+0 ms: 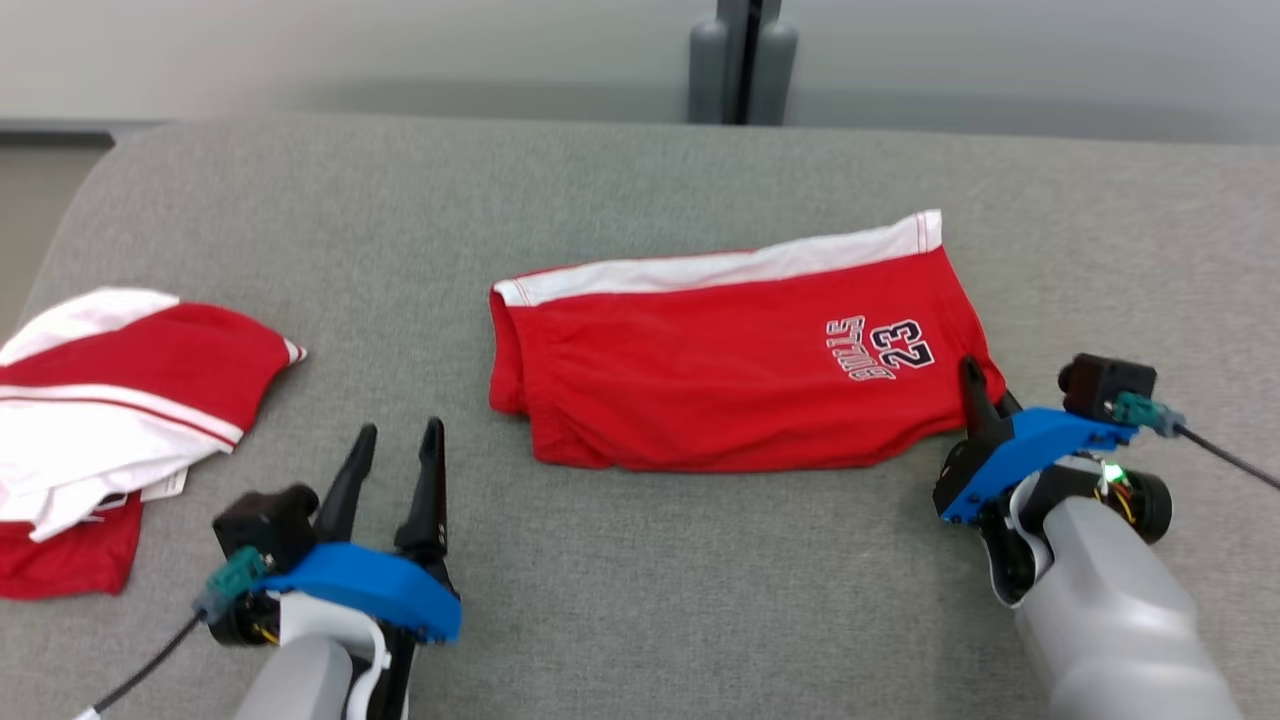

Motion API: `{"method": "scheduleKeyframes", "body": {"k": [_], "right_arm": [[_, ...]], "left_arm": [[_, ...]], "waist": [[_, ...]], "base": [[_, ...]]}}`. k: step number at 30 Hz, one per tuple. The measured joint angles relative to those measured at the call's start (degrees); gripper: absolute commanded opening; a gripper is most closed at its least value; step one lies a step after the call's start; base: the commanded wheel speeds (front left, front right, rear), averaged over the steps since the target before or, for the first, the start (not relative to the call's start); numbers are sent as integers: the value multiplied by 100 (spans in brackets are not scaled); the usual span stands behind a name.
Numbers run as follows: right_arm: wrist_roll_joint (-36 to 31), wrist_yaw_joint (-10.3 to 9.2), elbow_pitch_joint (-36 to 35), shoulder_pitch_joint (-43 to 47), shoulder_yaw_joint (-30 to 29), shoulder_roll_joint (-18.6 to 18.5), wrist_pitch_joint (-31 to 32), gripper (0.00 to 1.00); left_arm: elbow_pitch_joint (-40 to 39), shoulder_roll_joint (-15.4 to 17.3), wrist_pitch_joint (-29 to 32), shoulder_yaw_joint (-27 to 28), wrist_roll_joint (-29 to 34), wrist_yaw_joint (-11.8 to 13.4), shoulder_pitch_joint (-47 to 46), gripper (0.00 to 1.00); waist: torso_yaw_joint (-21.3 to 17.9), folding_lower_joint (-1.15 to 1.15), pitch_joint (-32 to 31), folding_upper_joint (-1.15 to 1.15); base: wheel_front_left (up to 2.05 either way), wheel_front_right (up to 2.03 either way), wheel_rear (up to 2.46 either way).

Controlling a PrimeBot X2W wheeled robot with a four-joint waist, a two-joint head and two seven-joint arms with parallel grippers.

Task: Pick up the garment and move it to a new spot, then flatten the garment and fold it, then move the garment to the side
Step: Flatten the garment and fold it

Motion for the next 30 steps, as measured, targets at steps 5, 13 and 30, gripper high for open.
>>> {"method": "scheduleKeyframes", "body": {"k": [5, 13, 30], "right_arm": [[935, 0, -1003, 831, 403, 0, -9, 0], [1121, -1, -1856, 1699, 333, -5, -9, 0], [1789, -2, -3126, 1035, 3495, -5, 180, 0]], "left_arm": [[20, -67, 0, 12, 231, 0, 384, 100], [-23, -151, 0, 111, 450, 0, 578, 100], [40, -276, 0, -229, 374, 0, 437, 100]], "waist": [[-168, -1, -364, 0], [-315, -1, -543, 0], [538, 1, -411, 1]], "base": [[0, 0, 0], [0, 0, 0], [0, 0, 0]]}}
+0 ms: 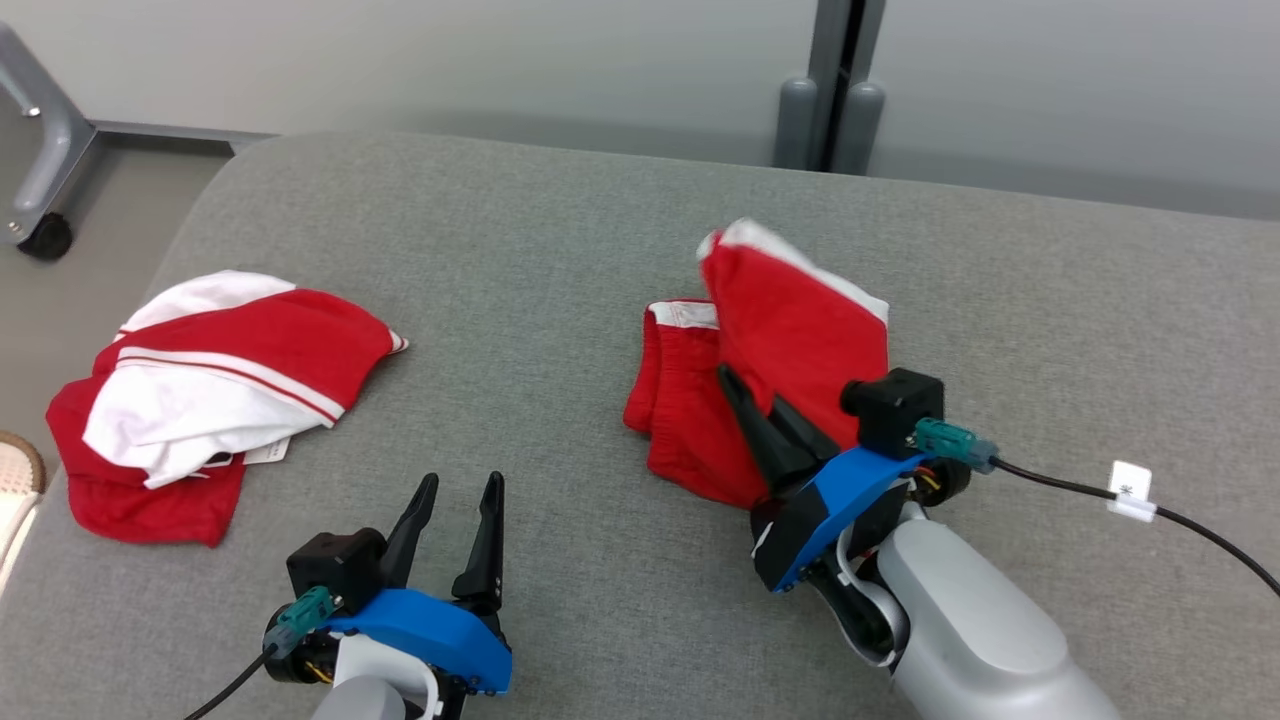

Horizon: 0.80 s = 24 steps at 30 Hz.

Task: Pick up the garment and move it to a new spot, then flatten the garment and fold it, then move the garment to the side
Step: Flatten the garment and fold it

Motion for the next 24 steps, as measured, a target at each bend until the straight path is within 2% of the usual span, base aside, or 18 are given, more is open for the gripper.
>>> {"method": "scheduleKeyframes", "body": {"k": [3, 4, 5, 10, 13, 16, 20, 24], "right_arm": [[304, 0, 65, -65, 530, 5, 44, 0], [420, 0, 166, -119, 746, 0, 14, 38], [537, 0, 177, -132, 850, -7, -14, 100], [948, 0, 82, -218, 1257, 3, -147, 100], [959, 0, -54, -215, 1104, 8, -180, 100], [450, 0, -377, -151, 296, 8, -193, 100], [-393, 0, -751, 429, -877, -7, -194, 100], [-985, 0, -1140, 929, -1748, -10, -196, 100]], "left_arm": [[10, -14, 0, -103, -9, 0, -32, 100], [14, -20, 0, -154, -14, 0, -68, 100], [15, -22, 0, -170, -18, 0, -85, 100], [4, 18, 0, -136, -2, 0, -114, 100], [-38, 32, 0, -18, 86, 0, -132, 100], [-118, 40, 0, 190, 277, 0, -132, 100], [-253, 1, -1, 489, 575, 0, -129, 100], [-299, -46, 0, 798, 846, 0, -98, 100]], "waist": [[177, 0, 40, 0], [273, 0, 70, 0], [311, 0, 86, 0], [287, 0, 144, 0], [152, 0, 147, 0], [-42, 0, 149, 0], [-299, 0, 110, 0], [-531, 0, 41, 0]], "base": [[0, 0, 0], [0, 0, 0], [0, 0, 0], [0, 0, 0], [0, 0, 0], [0, 0, 0], [0, 0, 0], [0, 0, 0]]}}
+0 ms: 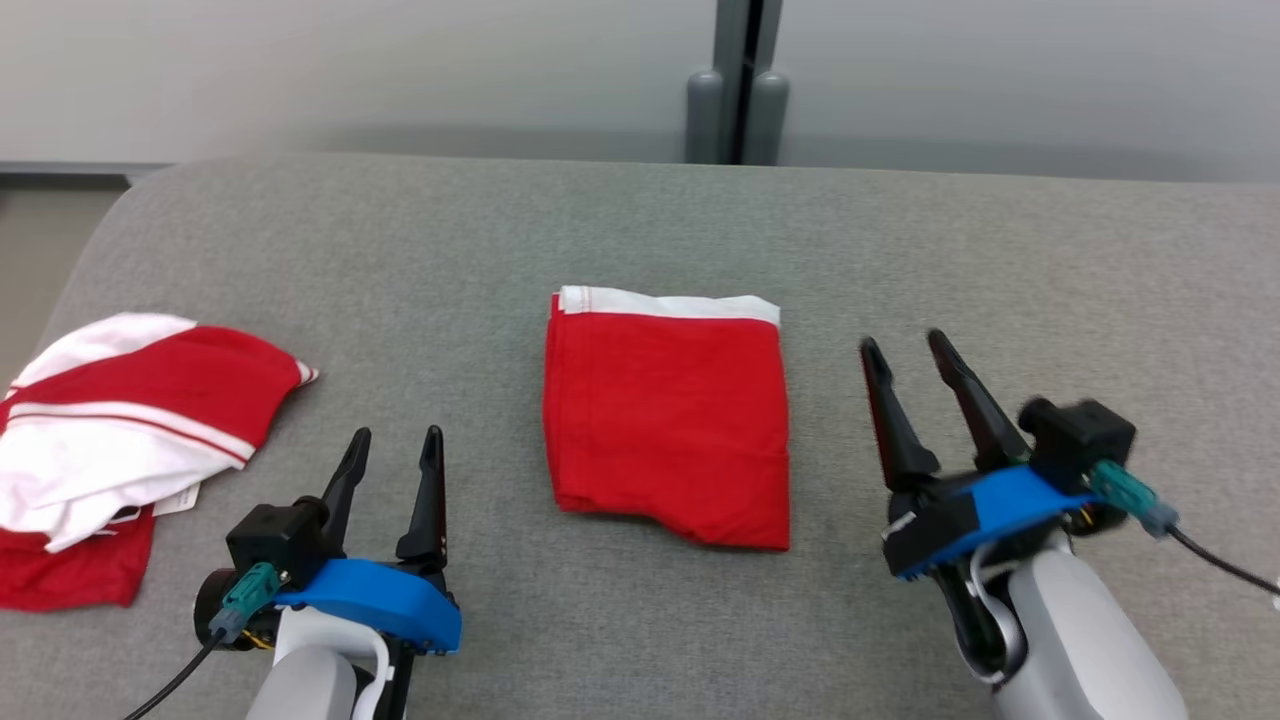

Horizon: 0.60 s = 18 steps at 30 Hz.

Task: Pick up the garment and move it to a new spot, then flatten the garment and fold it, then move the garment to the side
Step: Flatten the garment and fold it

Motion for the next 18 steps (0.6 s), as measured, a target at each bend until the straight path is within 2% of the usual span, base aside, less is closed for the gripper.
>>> {"method": "scheduleKeyframes", "body": {"k": [9, 18], "right_arm": [[-561, 0, -54, 822, -822, 3, 0, 100], [-929, 0, 203, 1294, -1124, 5, 0, 100]], "left_arm": [[-45, -68, 0, 526, 679, 0, 266, 100], [-90, -171, 0, 776, 1213, 71, 726, 100]], "waist": [[-361, 0, -250, 0], [-579, -1, -653, -1]], "base": [[0, 0, 0], [0, 0, 0]]}}
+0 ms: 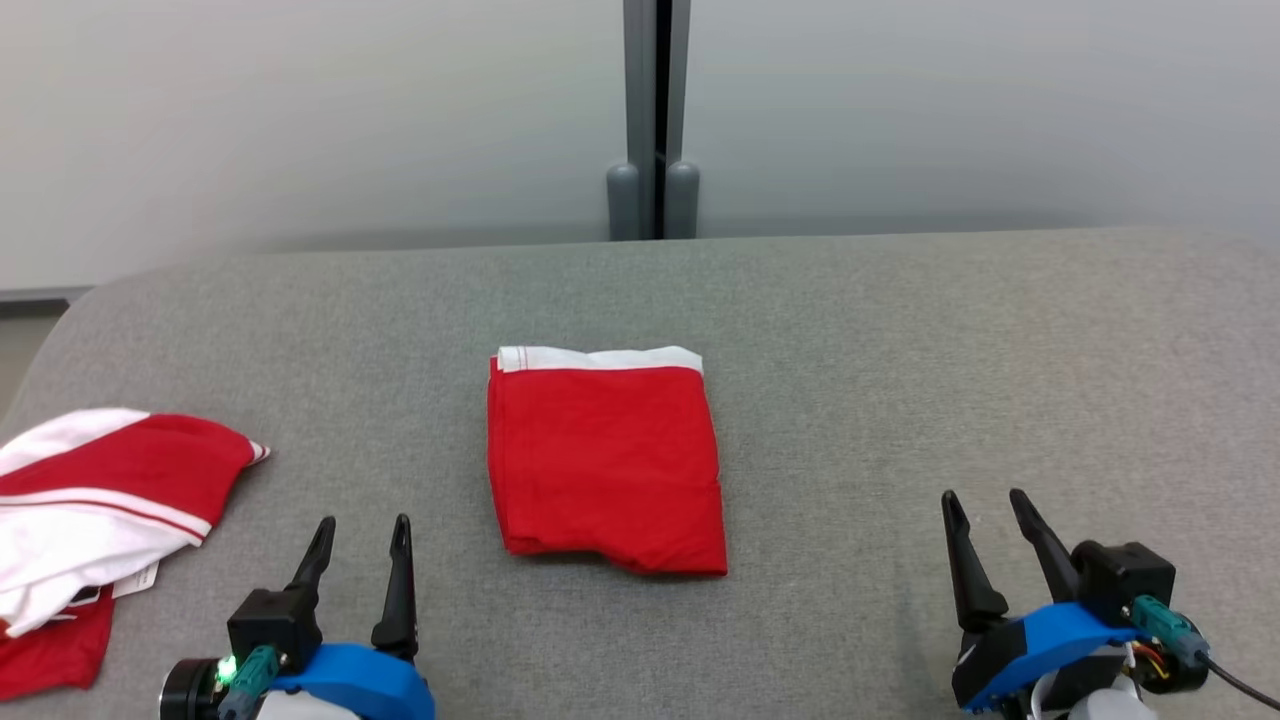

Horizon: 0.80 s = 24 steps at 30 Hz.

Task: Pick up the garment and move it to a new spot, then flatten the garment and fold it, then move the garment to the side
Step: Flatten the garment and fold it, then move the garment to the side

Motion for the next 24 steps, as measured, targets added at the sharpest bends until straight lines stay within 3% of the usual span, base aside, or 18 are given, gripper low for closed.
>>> {"method": "scheduleKeyframes", "body": {"k": [14, 24], "right_arm": [[-121, 0, 198, 266, -123, -3, 0, 100], [476, 0, 531, -514, 733, 2, -1, 100]], "left_arm": [[-26, -57, 0, 136, 214, 125, 324, 100], [-141, -71, 0, -94, 125, -1, 60, 100]], "waist": [[-150, 0, -277, 0], [276, 1, 198, 0]], "base": [[0, 0, 0], [0, 0, 0]]}}
